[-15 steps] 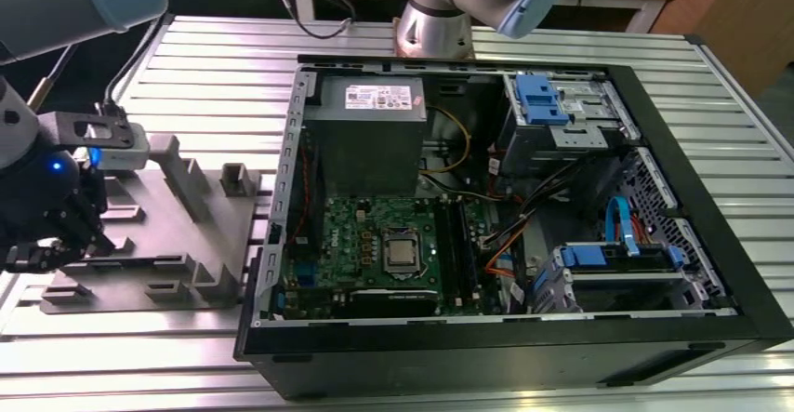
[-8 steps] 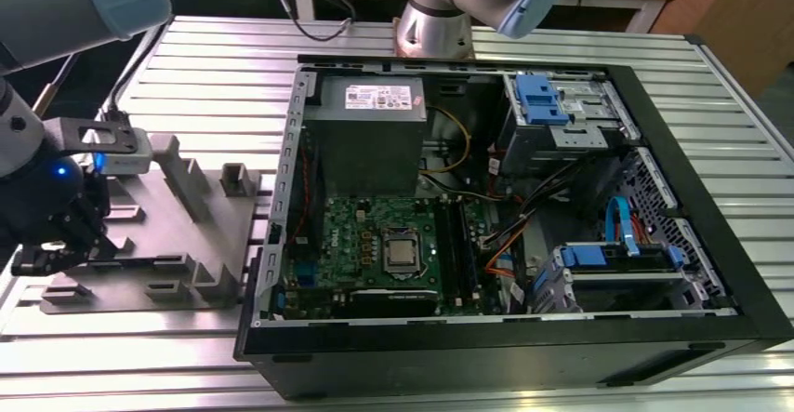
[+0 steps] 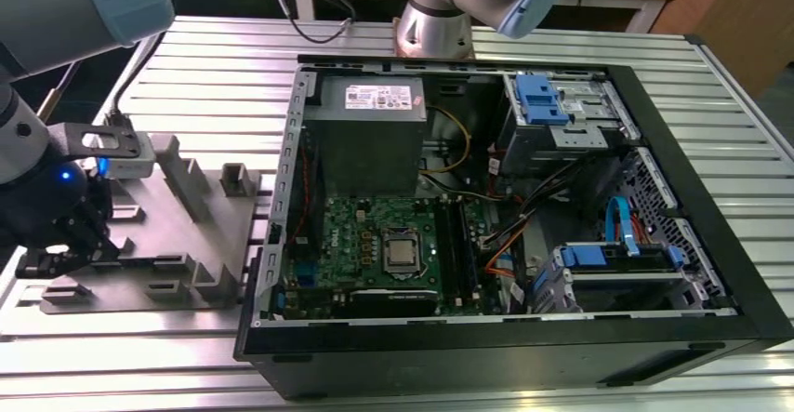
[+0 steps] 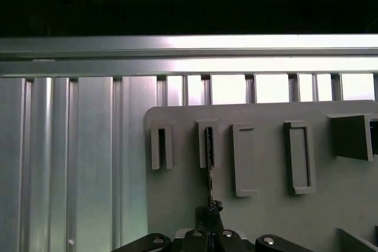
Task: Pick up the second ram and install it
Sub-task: 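Pick up the second ram and move it above second insertion slot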
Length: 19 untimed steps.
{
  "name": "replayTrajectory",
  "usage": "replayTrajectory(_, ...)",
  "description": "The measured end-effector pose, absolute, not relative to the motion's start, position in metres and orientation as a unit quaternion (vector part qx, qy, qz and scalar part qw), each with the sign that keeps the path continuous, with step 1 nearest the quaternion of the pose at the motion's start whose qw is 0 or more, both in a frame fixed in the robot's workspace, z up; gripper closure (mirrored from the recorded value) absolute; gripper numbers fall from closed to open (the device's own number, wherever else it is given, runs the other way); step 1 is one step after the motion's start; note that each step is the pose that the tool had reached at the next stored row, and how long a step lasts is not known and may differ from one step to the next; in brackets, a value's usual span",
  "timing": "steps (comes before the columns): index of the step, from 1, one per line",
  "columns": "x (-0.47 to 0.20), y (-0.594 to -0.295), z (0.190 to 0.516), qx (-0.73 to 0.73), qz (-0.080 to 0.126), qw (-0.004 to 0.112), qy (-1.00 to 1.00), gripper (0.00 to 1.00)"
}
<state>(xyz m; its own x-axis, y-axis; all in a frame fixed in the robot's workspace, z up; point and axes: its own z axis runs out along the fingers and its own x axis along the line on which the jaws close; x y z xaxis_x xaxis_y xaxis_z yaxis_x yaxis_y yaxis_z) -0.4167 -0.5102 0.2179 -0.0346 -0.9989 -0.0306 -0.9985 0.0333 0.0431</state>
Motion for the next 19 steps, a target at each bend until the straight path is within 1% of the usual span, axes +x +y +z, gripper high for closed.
replayTrajectory(6, -0.4166, -0.5102, 0.2177, 0.695, -0.026, 0.004, -0.719, 0.92)
replayTrajectory(7, -0.4167, -0.5102, 0.2177, 0.695, -0.026, 0.004, -0.719, 0.87)
replayTrajectory(8, -0.4167, -0.5102, 0.2177, 0.695, -0.026, 0.004, -0.719, 0.87)
replayTrajectory(10, -0.4167, -0.5102, 0.2177, 0.695, -0.026, 0.004, -0.719, 0.73)
replayTrajectory(12, -0.4167, -0.5102, 0.2177, 0.695, -0.026, 0.004, -0.719, 0.73)
replayTrajectory(13, -0.4166, -0.5102, 0.2177, 0.695, -0.026, 0.004, -0.719, 0.67)
replayTrajectory(19, -0.4166, -0.5102, 0.2153, 0.721, -0.026, 0.005, -0.693, 0.67)
